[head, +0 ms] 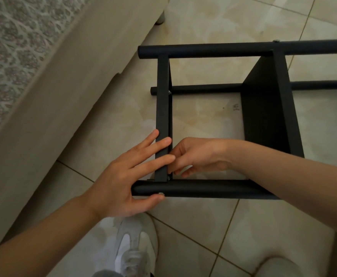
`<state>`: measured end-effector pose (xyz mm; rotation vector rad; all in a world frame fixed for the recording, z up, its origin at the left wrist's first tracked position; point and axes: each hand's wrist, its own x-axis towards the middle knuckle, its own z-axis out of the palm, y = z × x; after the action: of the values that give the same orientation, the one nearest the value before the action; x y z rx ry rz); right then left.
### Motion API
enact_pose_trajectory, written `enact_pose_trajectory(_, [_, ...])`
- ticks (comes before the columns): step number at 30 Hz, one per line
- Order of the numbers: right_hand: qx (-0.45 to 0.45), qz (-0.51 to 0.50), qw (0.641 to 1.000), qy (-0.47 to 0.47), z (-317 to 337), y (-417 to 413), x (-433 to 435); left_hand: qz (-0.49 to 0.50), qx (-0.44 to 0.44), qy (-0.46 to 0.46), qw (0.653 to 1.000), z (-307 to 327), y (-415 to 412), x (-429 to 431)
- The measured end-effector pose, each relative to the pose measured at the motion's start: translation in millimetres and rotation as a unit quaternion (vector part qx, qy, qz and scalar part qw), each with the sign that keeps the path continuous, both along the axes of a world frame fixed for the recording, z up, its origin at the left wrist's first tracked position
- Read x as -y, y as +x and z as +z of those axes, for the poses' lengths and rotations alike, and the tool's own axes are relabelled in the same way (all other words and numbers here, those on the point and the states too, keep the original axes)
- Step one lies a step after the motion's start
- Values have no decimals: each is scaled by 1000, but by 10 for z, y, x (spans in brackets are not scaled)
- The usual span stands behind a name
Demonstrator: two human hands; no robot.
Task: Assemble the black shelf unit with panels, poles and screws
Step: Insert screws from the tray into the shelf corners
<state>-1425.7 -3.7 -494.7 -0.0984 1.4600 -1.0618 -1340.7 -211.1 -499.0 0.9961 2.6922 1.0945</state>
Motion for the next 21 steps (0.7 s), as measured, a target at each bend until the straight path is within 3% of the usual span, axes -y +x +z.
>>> enact_pose_trajectory(6, [-9,15,1000,11,36,58,30,2,3,7,1000,-8,8,-6])
enact_pose_trajectory(21, [103,-43,994,6,24,111,0,5,1,0,1000,6,15,-6])
